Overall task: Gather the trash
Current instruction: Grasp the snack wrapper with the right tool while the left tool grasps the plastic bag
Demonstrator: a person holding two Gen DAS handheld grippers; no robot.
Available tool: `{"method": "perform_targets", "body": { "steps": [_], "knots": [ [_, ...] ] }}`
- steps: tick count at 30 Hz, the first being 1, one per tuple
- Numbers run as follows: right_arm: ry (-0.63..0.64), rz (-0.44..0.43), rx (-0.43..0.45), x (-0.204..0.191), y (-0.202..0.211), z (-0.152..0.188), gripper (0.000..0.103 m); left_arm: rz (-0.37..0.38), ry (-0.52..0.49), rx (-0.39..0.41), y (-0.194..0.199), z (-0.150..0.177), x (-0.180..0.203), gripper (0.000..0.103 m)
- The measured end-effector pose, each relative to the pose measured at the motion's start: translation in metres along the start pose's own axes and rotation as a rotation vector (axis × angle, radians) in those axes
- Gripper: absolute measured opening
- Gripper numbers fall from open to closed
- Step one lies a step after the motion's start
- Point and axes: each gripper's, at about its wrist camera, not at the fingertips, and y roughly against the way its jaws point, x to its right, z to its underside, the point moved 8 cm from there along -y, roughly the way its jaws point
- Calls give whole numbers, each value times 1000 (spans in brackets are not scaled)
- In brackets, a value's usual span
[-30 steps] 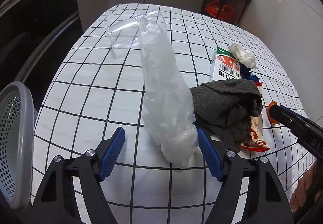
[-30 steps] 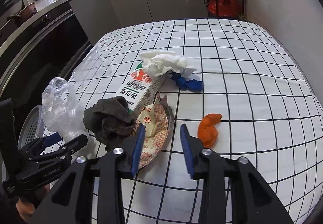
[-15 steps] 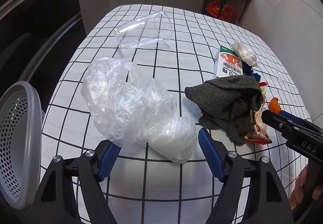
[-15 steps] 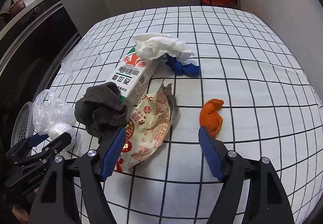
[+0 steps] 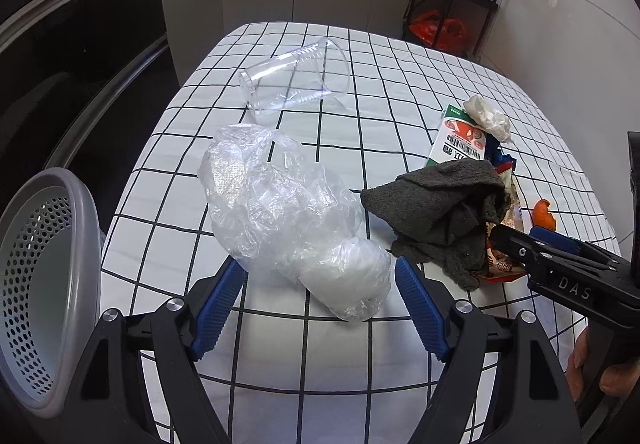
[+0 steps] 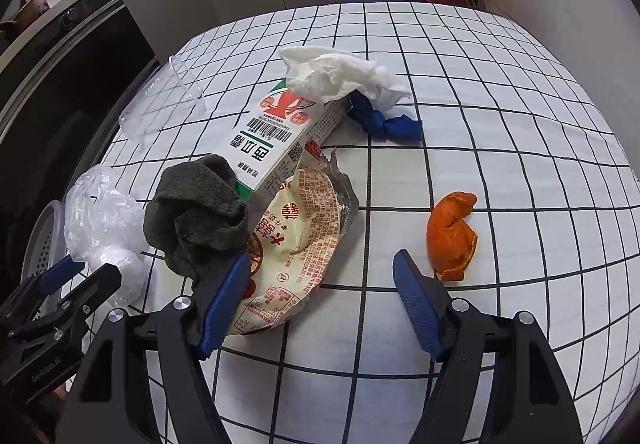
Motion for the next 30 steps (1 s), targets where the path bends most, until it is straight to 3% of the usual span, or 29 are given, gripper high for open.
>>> {"method": "perform_targets", "body": {
  "steps": [2, 5, 7, 8, 9, 10, 23, 30],
  "knots": [
    [-2, -11, -2, -1, -2, -1, 68, -1, -6, 5, 1, -1, 1, 77],
    [3, -33, -7, -5, -2, -1, 55, 2, -10, 7, 2, 0, 2, 77],
    [25, -38, -10, -10, -2, -1, 30, 2, -10, 6, 2, -1, 2, 77],
    [38, -25, -15, -11, -3, -1, 23, 1, -10, 7, 2, -1, 2, 77],
    [46, -24, -25, -14, -5, 1, 7, 0, -11, 7, 2, -1, 2, 77],
    [47, -33, -39, -15, -7, 3, 2, 0, -11, 7, 2, -1, 2, 77],
    [-1, -18, 87, 16, 35, -4, 1, 10, -1, 7, 7, 1, -6, 82],
    [-15, -32, 109, 26, 47, -4, 1, 27, 18, 10, 15, 4, -14, 86]
  ]
}}
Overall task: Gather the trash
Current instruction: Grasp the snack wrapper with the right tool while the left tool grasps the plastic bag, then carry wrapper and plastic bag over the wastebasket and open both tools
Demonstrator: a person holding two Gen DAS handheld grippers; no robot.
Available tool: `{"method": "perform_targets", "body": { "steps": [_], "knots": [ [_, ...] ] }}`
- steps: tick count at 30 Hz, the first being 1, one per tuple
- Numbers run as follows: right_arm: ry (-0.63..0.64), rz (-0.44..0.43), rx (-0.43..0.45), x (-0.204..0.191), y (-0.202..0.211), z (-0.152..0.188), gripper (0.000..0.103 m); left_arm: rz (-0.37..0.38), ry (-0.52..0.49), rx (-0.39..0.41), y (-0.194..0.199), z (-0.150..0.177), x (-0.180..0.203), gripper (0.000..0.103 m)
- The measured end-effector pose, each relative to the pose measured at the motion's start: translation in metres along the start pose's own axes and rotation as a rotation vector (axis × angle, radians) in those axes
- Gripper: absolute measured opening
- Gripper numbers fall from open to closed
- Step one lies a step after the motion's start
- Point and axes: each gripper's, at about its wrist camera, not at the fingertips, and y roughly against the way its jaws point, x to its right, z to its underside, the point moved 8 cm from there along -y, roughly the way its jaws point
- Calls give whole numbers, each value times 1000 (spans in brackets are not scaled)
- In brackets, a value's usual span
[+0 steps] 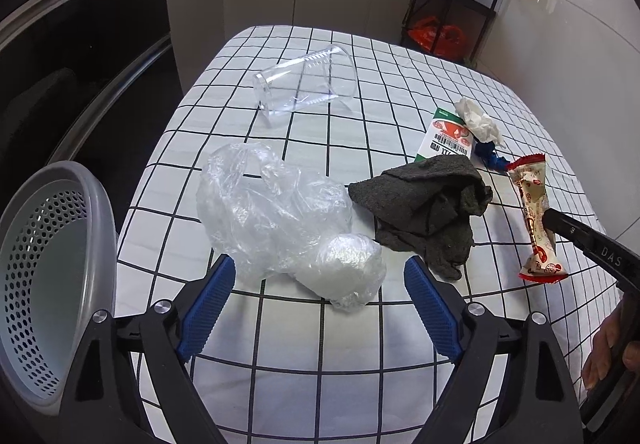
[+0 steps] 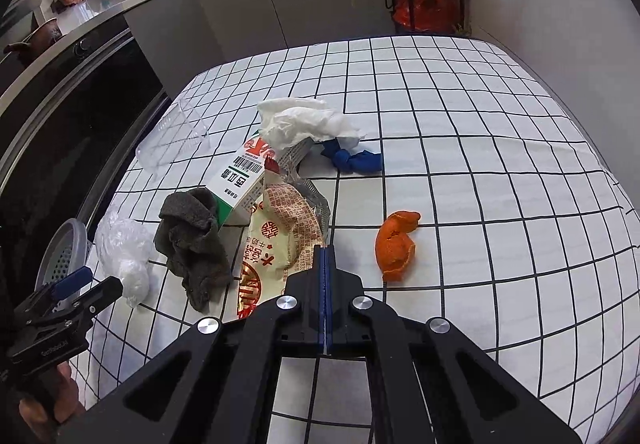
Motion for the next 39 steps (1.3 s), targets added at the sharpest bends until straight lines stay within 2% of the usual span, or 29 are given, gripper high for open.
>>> {"method": "perform_targets", "body": {
  "steps": [4, 9, 13, 14, 15, 21, 26, 33, 39],
  "knots": [
    [-5, -4, 3, 2, 3, -1, 1, -4, -3, 17, 3, -2, -3, 89],
    [-8, -6, 7, 2, 5, 1, 1, -4, 23, -9, -12, -6, -1, 89],
    [-12, -10, 4, 2, 5, 1, 1, -33, 25, -45, -32, -5, 3, 88],
    [-13, -13, 2, 2, 5, 1, 1, -28, 32, -56, -35, -4, 3, 83],
    [-11, -14, 2, 1, 5, 1, 1, -17, 38, -68, -39, -3, 4, 73],
    [8, -27, -2, -7, 5, 3, 1, 27, 38, -61, -35, -4, 8, 47],
    [24, -36, 12, -13, 12, 3, 1, 17, 6, -21, -20, -8, 8, 44],
    [60, -69, 49, -44, 31, 0, 1, -30, -25, 79, 30, -20, -3, 44],
    [121, -153, 66, -108, 42, 0, 1, -98, 9, 112, 70, -12, -56, 44]
  ]
}}
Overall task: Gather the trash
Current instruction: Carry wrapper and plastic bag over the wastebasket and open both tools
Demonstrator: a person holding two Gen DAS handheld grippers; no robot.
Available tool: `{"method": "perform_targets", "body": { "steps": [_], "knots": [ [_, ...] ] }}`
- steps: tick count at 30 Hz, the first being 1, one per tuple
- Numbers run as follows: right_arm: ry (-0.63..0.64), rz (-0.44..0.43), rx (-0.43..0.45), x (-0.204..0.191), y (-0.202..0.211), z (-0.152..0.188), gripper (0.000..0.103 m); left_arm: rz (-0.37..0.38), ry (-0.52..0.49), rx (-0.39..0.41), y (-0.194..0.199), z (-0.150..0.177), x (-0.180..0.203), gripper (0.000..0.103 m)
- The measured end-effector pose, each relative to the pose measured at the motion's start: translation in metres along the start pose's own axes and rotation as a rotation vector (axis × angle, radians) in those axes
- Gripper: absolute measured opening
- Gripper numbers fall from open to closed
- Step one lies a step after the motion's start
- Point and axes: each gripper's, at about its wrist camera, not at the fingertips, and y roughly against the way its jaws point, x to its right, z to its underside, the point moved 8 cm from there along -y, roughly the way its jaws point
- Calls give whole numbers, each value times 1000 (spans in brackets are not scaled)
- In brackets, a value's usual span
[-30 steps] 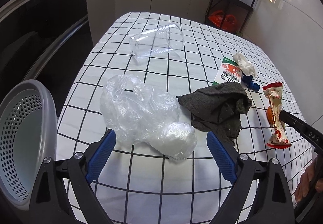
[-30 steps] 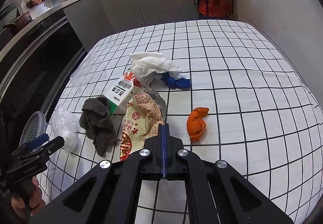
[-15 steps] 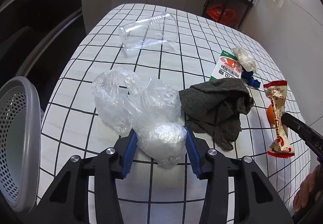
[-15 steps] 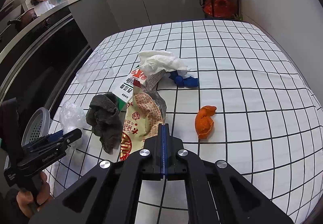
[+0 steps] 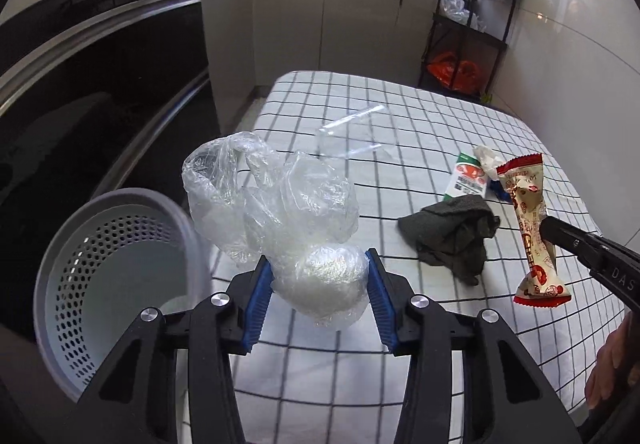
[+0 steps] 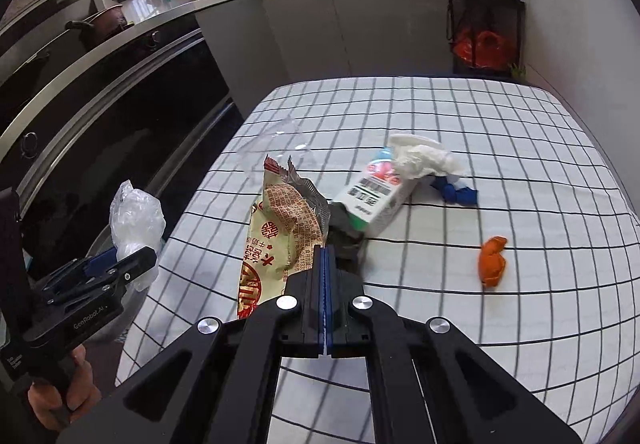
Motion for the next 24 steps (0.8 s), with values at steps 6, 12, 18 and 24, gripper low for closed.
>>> {"method": "perform_targets", "body": {
  "steps": [6, 12, 18, 24],
  "knots": [
    [82, -105, -13, -85, -20, -7, 1, -140, 55, -15, 13, 11, -90, 44],
    [182, -171, -44, -166, -52, -3, 1, -268, 105, 6, 25, 17, -157, 44],
    [257, -196, -79, -221, -85, 1, 1, -289, 164, -18, 17, 26, -190, 44],
    [302, -205, -124, -254, -116, 7, 1, -289, 201, -37, 9, 30, -211, 44]
  ]
}}
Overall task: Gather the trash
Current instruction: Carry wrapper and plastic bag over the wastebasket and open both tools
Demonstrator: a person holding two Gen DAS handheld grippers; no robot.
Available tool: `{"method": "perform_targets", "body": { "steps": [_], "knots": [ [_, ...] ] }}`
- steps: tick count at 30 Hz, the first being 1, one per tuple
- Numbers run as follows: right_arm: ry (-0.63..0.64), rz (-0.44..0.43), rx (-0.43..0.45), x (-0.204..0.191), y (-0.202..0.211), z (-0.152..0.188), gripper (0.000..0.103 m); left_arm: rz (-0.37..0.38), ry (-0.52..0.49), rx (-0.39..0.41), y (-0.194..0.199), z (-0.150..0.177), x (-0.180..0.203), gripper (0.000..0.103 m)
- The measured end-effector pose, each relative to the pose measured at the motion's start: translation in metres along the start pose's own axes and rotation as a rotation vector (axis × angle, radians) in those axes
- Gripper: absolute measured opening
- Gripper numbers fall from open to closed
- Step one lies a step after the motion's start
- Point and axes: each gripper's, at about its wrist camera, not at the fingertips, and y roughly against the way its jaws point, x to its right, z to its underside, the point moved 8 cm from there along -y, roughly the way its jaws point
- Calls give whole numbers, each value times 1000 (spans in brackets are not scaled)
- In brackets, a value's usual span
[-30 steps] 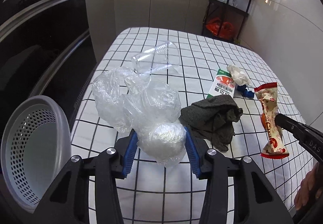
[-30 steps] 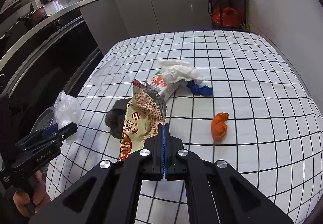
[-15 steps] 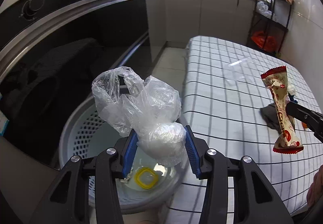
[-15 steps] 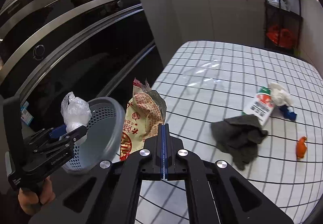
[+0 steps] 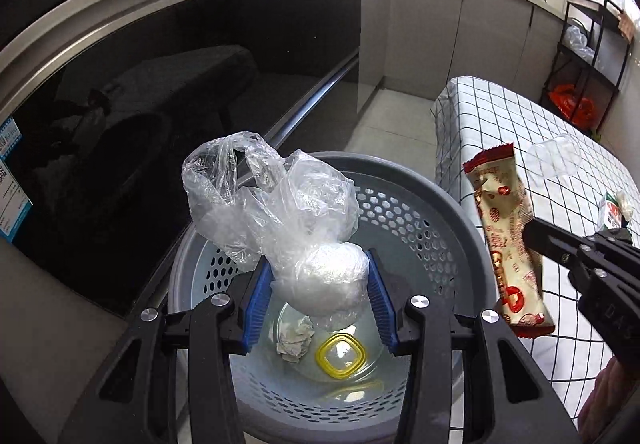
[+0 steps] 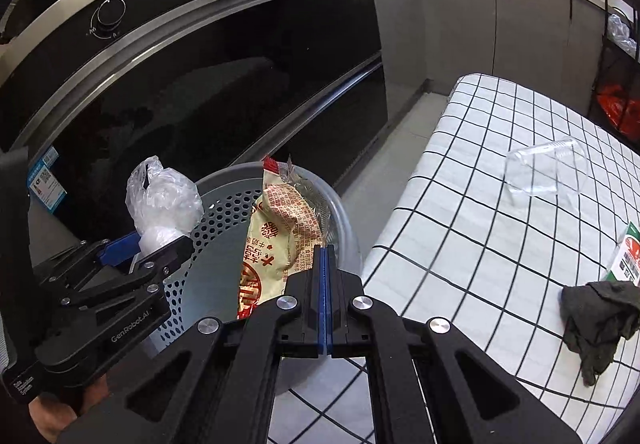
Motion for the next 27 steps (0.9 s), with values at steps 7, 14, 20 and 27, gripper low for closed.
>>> {"method": "perform_targets", "body": {
  "steps": [7, 14, 20, 27],
  "knots": [
    [13, -5, -68, -10, -36, 5, 1, 3, 9, -88, -24, 7, -9, 45],
    [6, -2, -128, -12, -59, 17, 1, 16, 27, -173, -45, 16, -18, 46],
    [7, -1, -154, -19, -68, 24, 1, 15, 20, -185, -51, 20, -18, 49],
    [-2, -9, -149, -18, -69, 19, 4, 16, 41, -193, -53, 21, -25, 61]
  ]
}}
